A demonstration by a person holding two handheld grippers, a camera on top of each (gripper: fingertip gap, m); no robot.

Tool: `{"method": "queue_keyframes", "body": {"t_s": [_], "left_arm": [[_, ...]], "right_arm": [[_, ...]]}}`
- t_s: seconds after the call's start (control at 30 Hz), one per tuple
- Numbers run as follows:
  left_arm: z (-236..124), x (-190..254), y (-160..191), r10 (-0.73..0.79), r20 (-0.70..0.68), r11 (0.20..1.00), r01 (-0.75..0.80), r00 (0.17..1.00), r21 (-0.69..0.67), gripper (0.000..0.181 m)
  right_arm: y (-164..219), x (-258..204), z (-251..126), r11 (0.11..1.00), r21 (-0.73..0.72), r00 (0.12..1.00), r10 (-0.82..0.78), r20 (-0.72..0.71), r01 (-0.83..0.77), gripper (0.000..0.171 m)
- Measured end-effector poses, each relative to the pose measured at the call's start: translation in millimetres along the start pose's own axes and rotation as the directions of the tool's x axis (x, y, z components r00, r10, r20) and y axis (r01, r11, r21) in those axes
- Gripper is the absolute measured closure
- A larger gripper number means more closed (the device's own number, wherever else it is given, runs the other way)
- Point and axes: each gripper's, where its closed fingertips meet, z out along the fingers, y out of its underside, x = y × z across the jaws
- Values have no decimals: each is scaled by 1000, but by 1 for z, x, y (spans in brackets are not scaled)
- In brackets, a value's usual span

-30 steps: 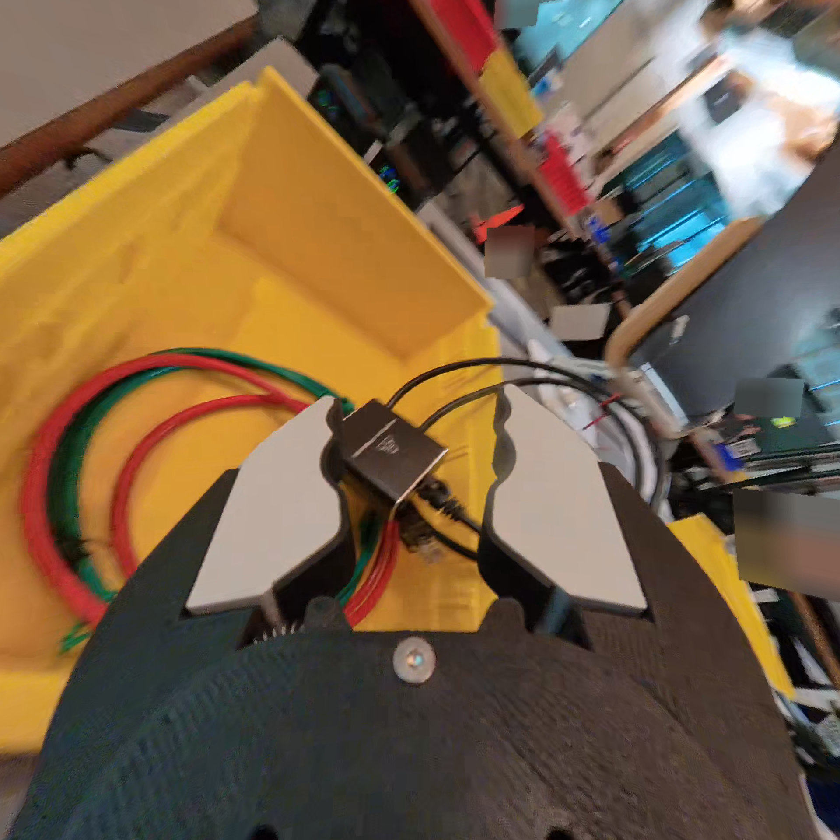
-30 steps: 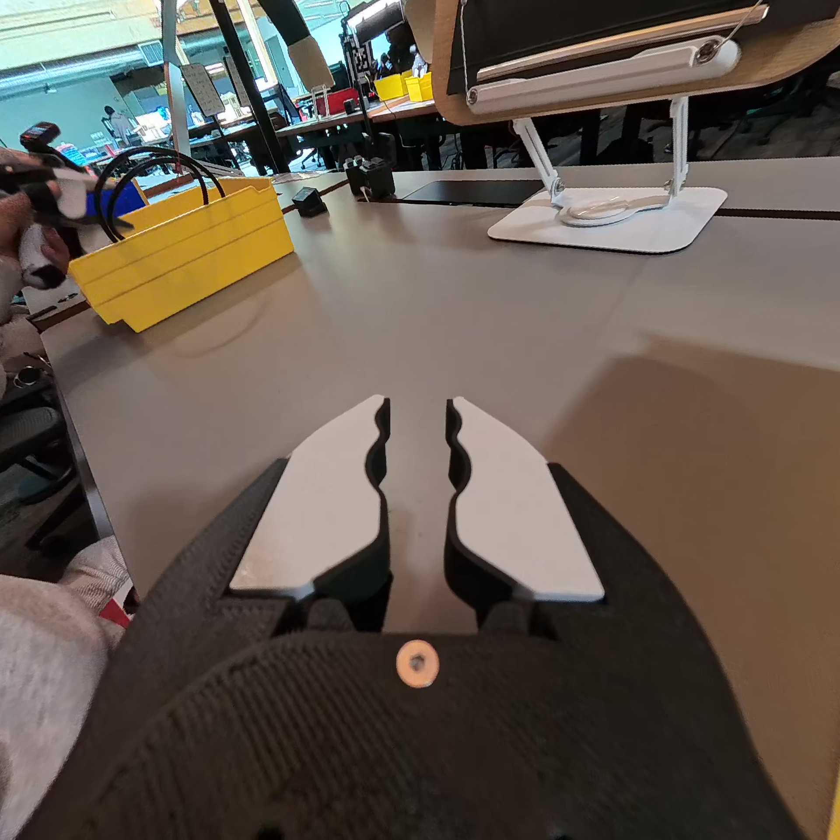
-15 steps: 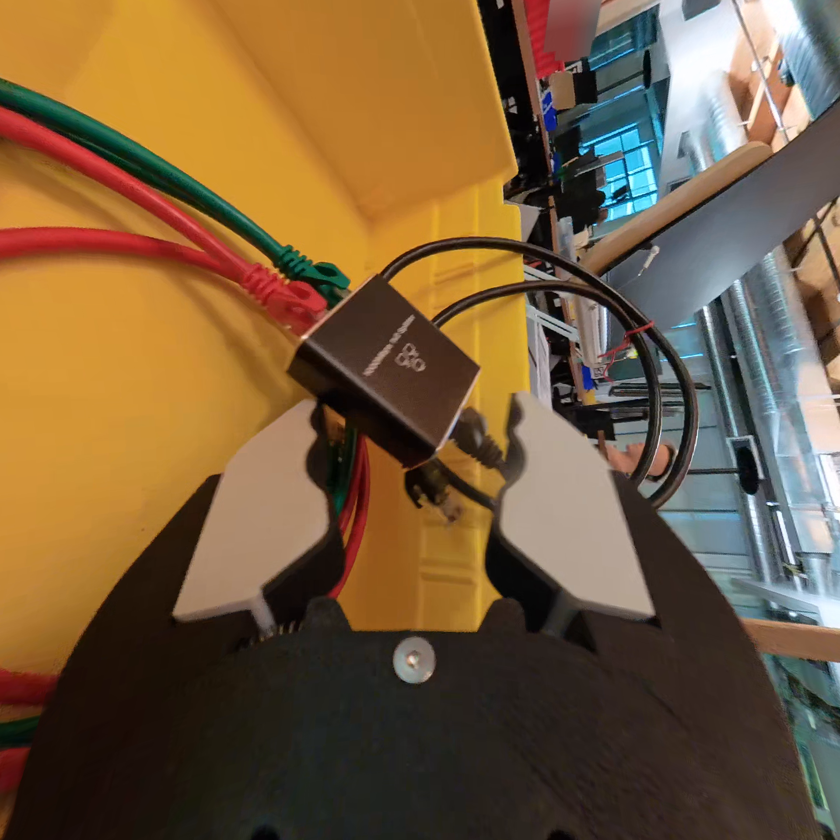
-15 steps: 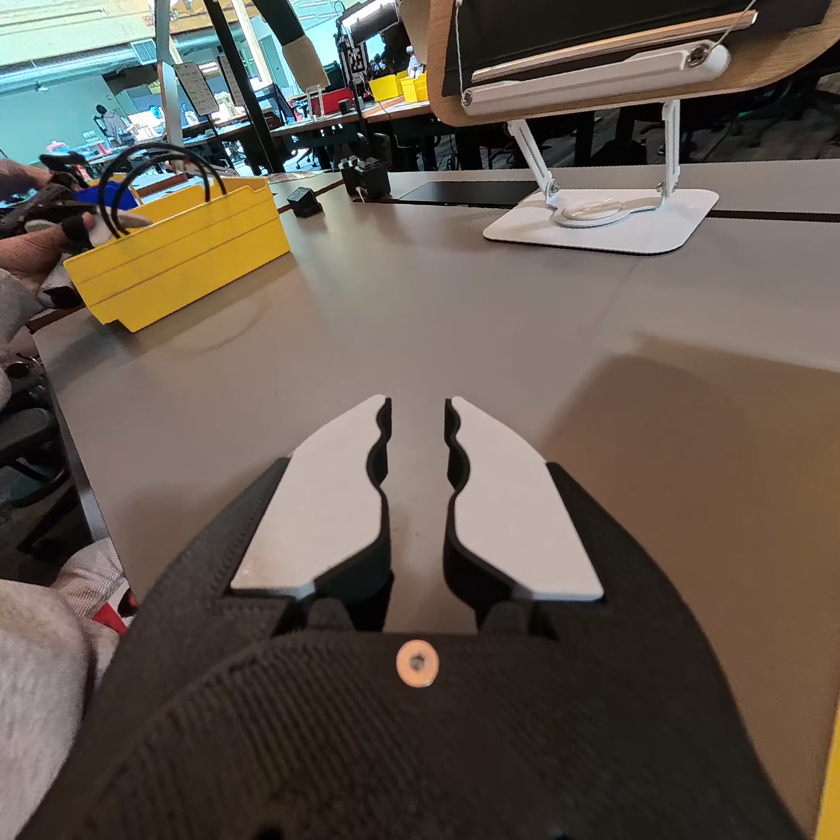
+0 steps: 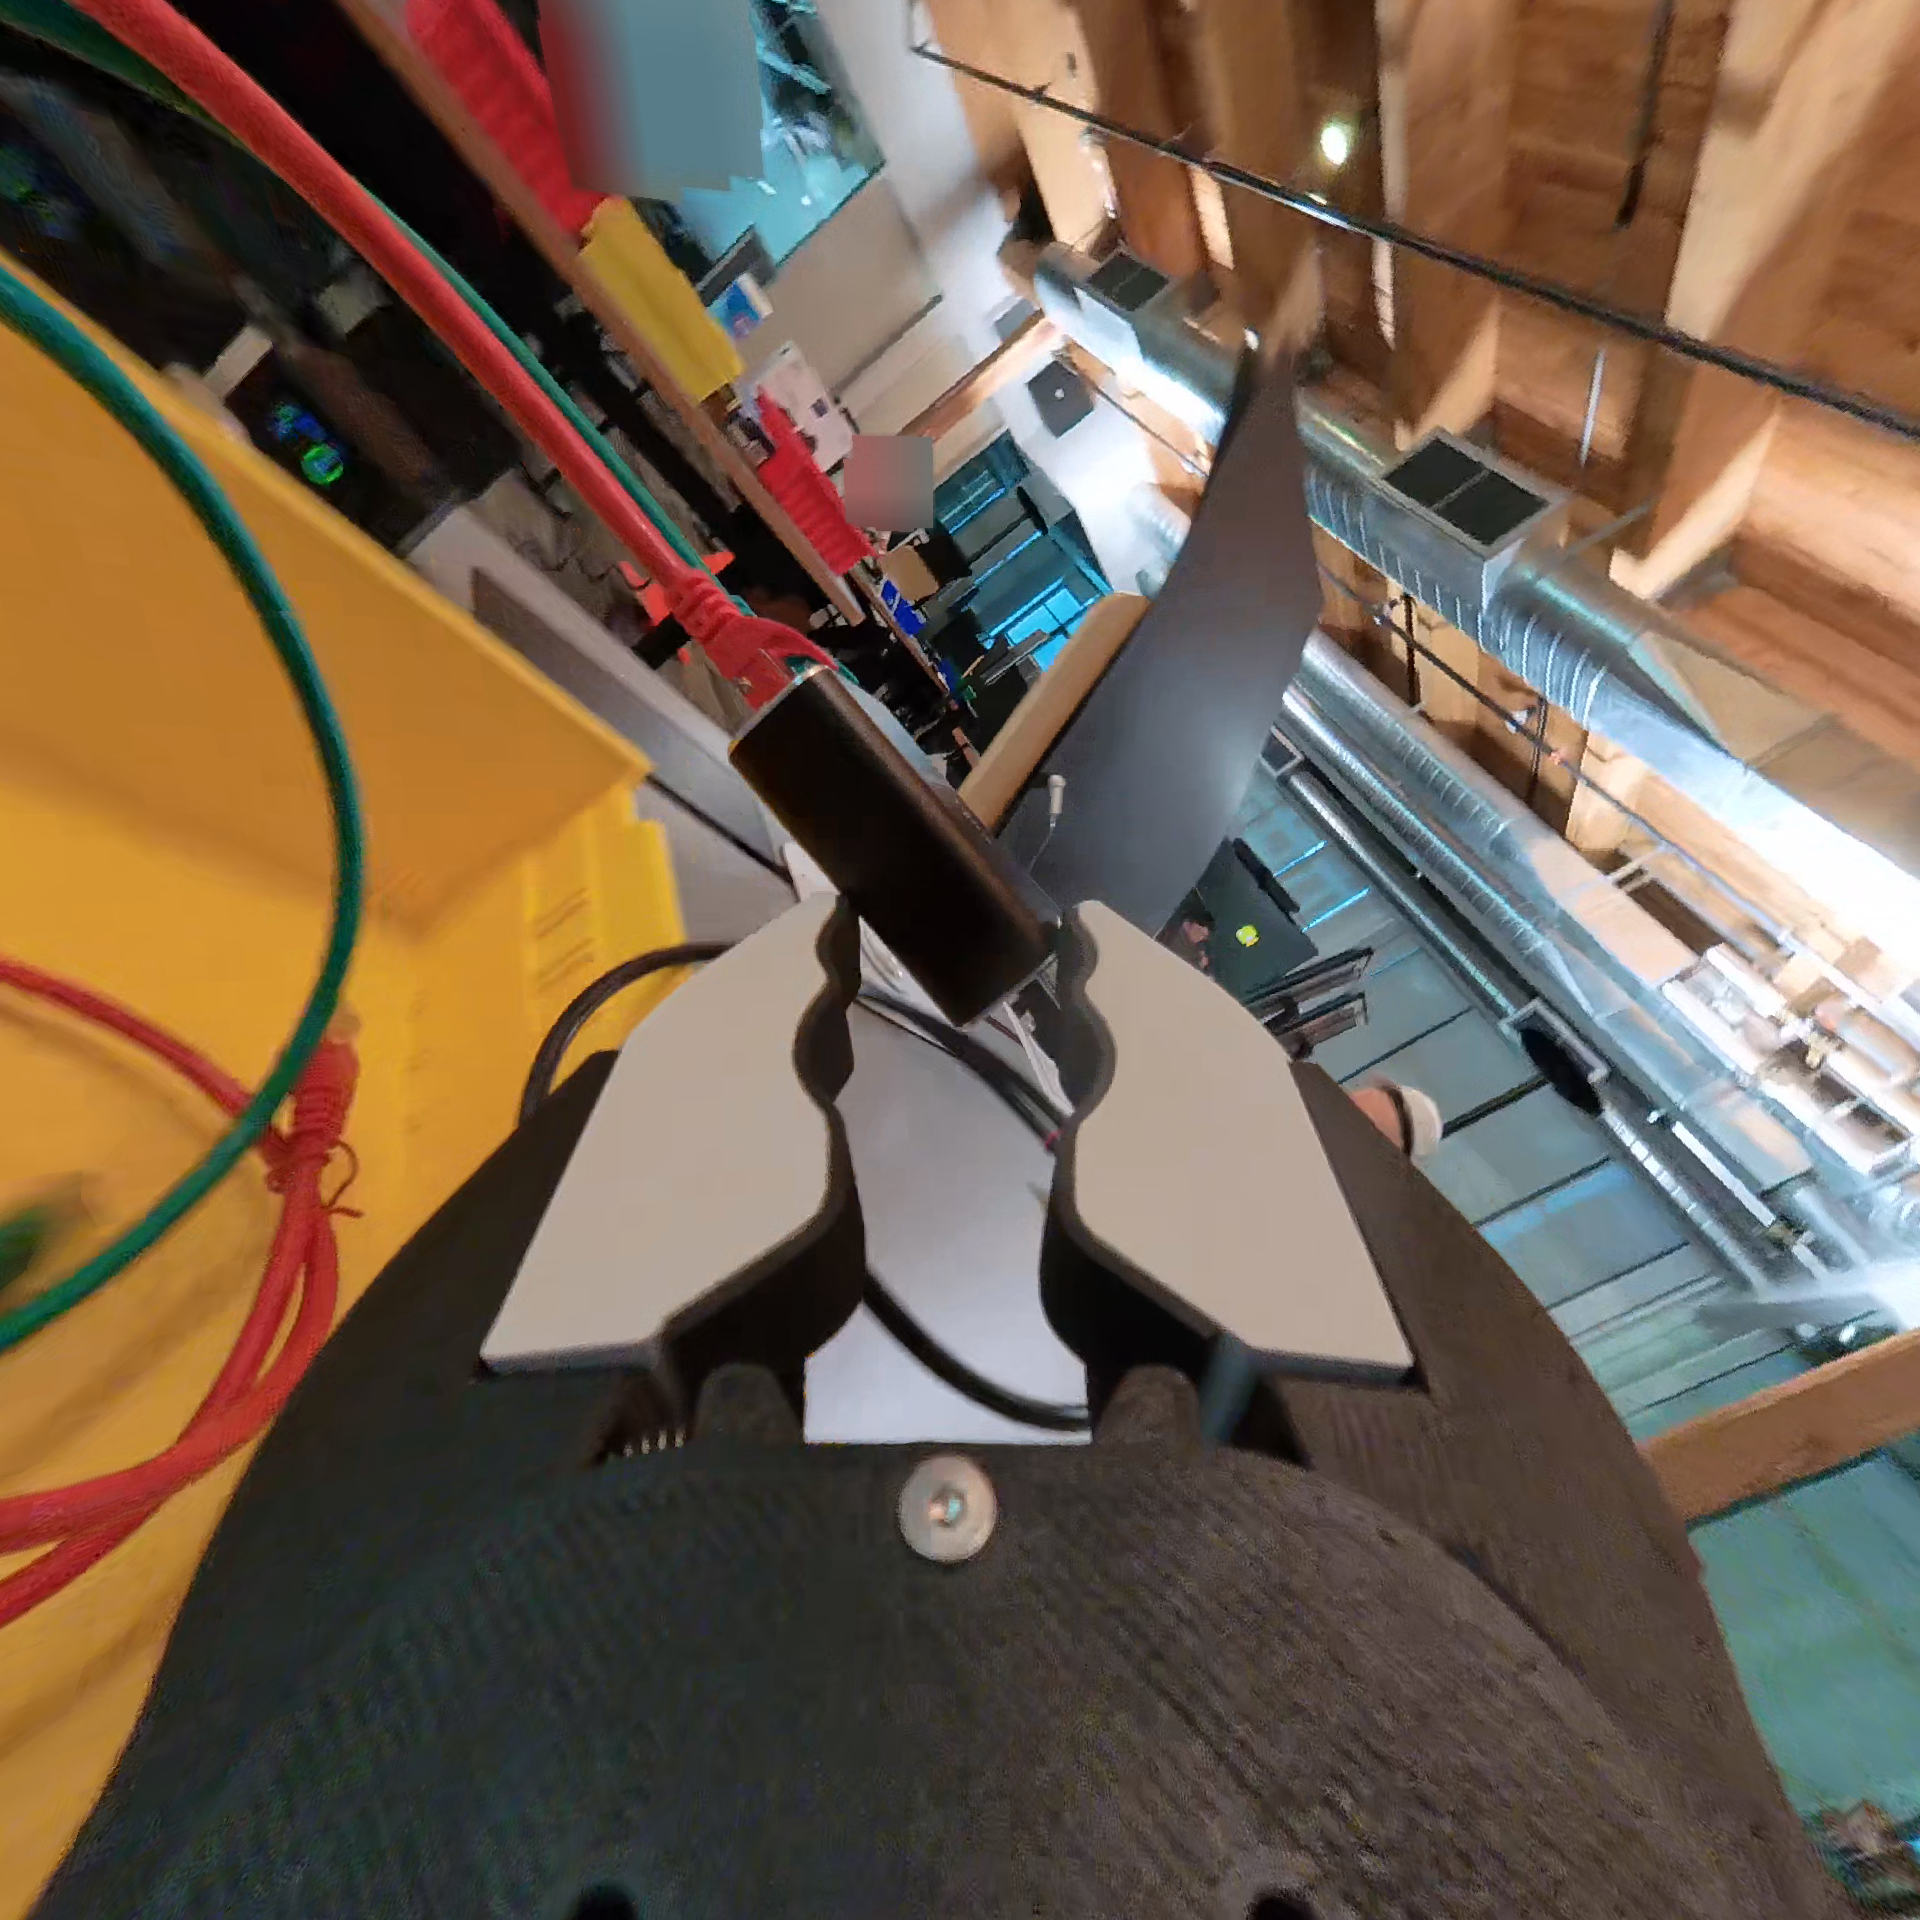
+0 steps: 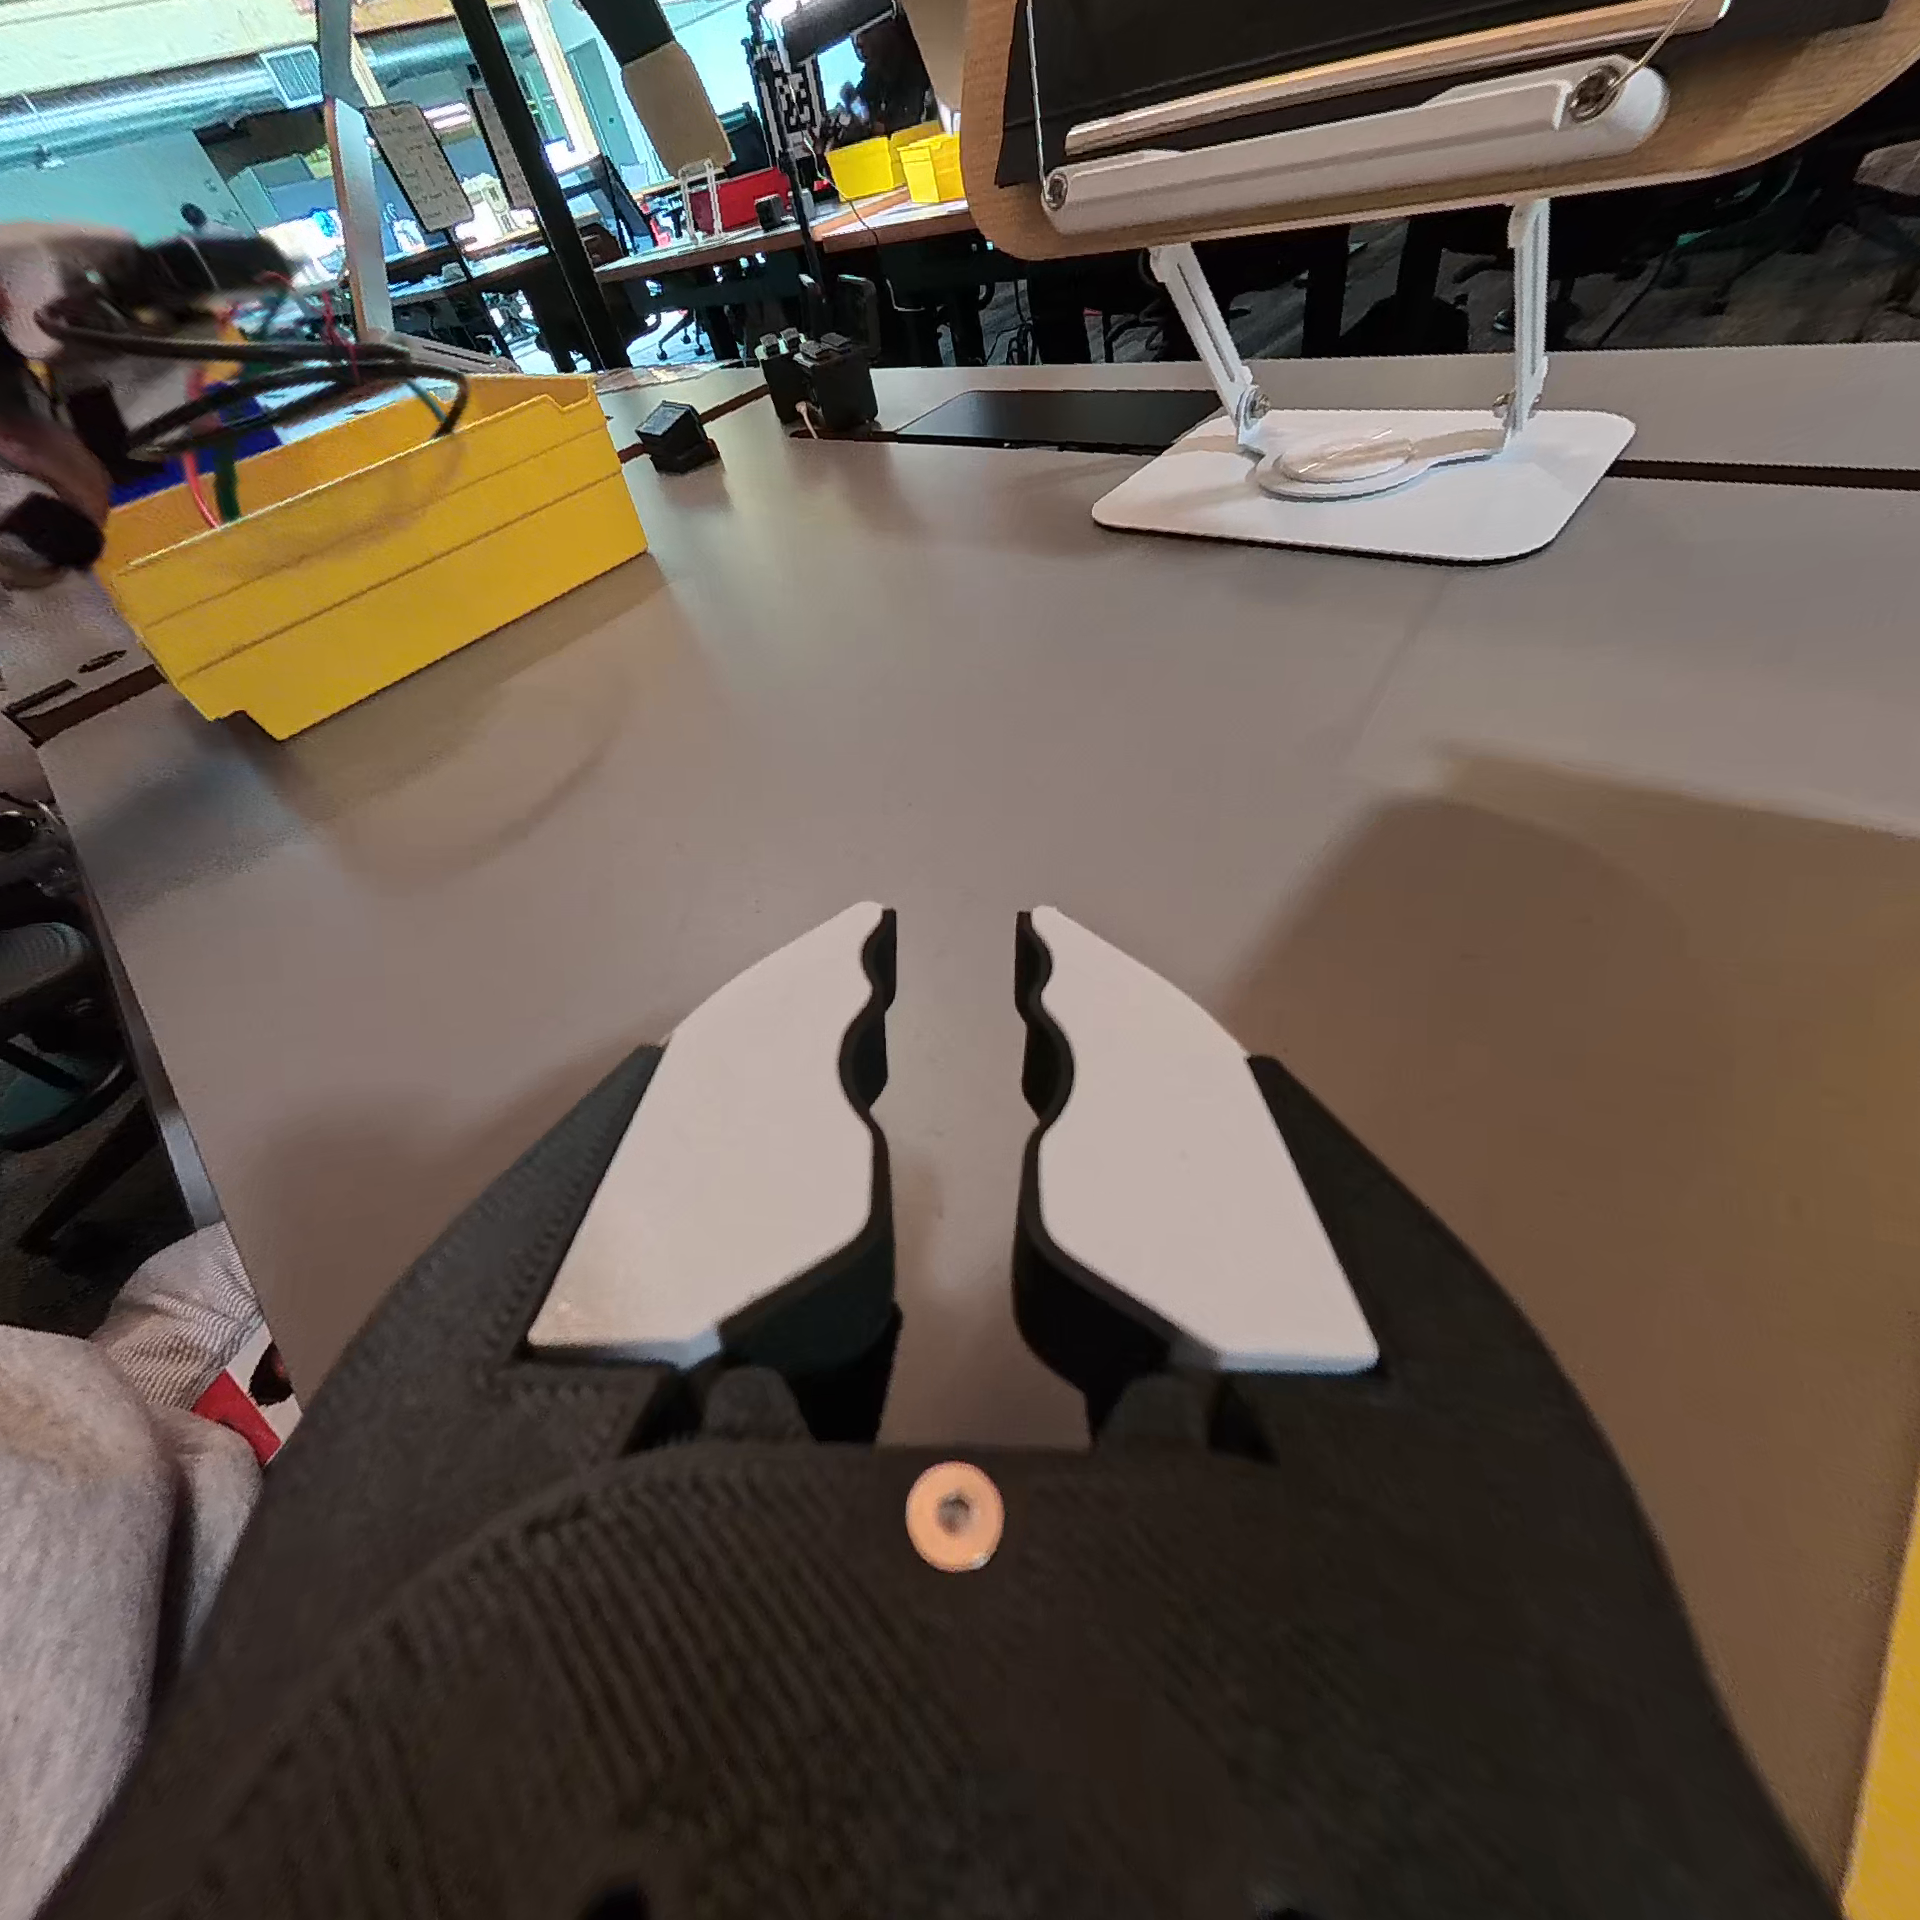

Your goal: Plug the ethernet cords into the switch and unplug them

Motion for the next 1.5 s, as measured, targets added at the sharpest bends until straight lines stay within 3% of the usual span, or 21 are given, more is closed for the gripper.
{"method": "queue_keyframes", "body": {"t_s": [0.27, 0.43, 0.57, 0.77, 1.07, 1.17, 1.3, 1.43, 1.5], "left_arm": [[26, 128, 7, 200, -224, 979, -187, 954, 76, 148], [43, 204, 43, 212, -413, 977, -202, 886, 69, 148], [64, 233, 83, 216, -466, 973, -226, 858, 35, 148], [109, 225, 162, 96, -498, 982, -164, 862, -95, 148], [152, 147, 306, 16, -401, 937, -154, 916, -315, 148], [154, 139, 330, -21, -398, 919, -139, 917, -368, 151], [154, 136, 353, 55, -417, 887, -237, 907, -397, 151], [154, 141, 365, 45, -437, 880, -242, 899, -409, 151], [152, 147, 372, 44, -471, 871, -264, 881, -414, 152]], "right_arm": [[0, -1, 0, 1000, 1, 1000, 3, 9, -3, 149], [0, -3, -1, 1000, -1, 1000, 3, 16, -3, 149], [0, -4, -1, 1000, 1, 1000, 1, 19, -1, 150], [-11, 1, -7, 998, 58, 1000, -9, -23, 10, 151], [-39, -9, -17, 972, 224, 997, -69, -34, 75, 149], [-36, -24, -3, 971, 206, 992, -124, 0, 121, 144], [-24, -43, 20, 971, 150, 980, -195, 46, 186, 142], [-16, -64, 41, 987, 110, 979, -136, 151, 120, 135], [-14, -67, 51, 995, 88, 982, -68, 174, 53, 122]]}}
